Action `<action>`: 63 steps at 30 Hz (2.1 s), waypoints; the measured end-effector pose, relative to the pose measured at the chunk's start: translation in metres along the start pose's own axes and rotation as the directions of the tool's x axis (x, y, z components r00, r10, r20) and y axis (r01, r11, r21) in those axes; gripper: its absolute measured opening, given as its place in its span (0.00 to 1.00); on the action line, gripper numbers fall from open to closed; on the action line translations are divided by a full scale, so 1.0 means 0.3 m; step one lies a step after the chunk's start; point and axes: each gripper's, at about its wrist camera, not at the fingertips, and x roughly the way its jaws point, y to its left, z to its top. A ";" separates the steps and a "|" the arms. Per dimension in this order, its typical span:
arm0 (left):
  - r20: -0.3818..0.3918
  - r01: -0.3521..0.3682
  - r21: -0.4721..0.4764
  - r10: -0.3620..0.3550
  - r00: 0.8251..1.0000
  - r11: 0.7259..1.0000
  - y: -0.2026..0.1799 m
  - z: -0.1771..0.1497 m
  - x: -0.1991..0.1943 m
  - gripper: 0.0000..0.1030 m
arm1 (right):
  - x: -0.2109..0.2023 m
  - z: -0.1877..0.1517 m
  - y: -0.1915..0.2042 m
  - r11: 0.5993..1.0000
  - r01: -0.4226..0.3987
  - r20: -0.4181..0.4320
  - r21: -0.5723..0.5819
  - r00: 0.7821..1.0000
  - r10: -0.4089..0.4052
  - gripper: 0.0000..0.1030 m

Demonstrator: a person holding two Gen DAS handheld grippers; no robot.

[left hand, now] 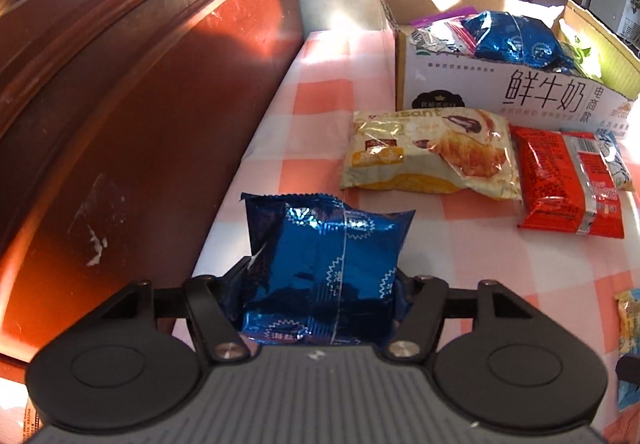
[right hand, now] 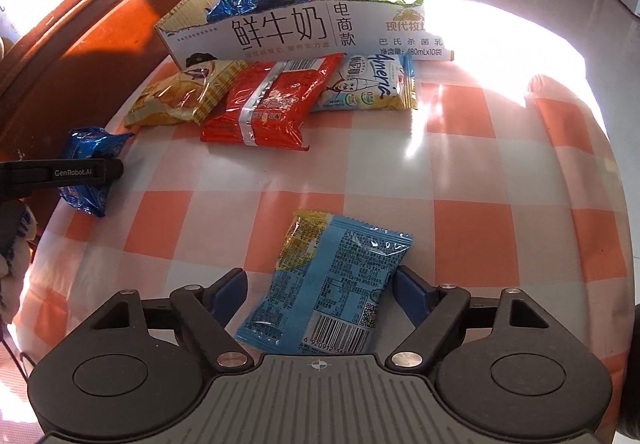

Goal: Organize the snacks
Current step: 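Close left gripper on the dark blue packet while right gripper lowers to the light blue packet, then lift the dark blue packet with left gripper while right gripper closes on the light blue packet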

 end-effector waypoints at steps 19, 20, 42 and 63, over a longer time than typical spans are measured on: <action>0.006 0.032 0.254 -0.035 0.999 0.967 -0.242 -0.040 -0.080 0.64 | -0.016 0.053 -0.128 0.995 -0.093 -0.059 0.027 0.994 0.094 0.77; 0.004 0.029 0.258 -0.031 1.000 0.966 -0.244 -0.042 -0.078 0.64 | -0.022 0.045 -0.123 0.994 -0.093 -0.067 0.049 0.993 0.096 0.77; 0.038 -0.034 0.245 0.026 0.999 0.969 -0.244 -0.061 -0.035 0.99 | 0.047 0.089 -0.025 0.922 -0.088 -0.098 -0.378 0.994 0.054 0.66; -0.041 0.142 0.047 -0.140 0.989 0.989 -0.174 -0.045 0.035 1.00 | 0.060 0.058 -0.091 0.947 -0.042 -0.023 -0.317 0.999 0.037 1.00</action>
